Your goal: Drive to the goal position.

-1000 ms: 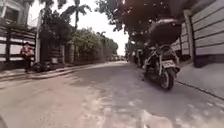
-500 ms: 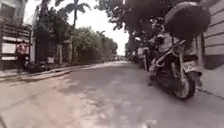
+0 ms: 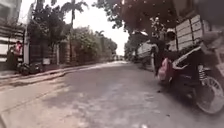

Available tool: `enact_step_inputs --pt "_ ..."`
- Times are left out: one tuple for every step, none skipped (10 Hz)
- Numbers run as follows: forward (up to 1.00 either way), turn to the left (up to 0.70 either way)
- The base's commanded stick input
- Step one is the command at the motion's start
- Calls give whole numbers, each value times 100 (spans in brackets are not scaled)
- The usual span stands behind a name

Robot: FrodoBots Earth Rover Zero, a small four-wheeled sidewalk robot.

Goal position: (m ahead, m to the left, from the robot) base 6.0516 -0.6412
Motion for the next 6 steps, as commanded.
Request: enact_step_inputs --pt "100 0" --pt "100 0" --pt "100 0" --pt "100 0" --pt "100 0" --pt "100 0"
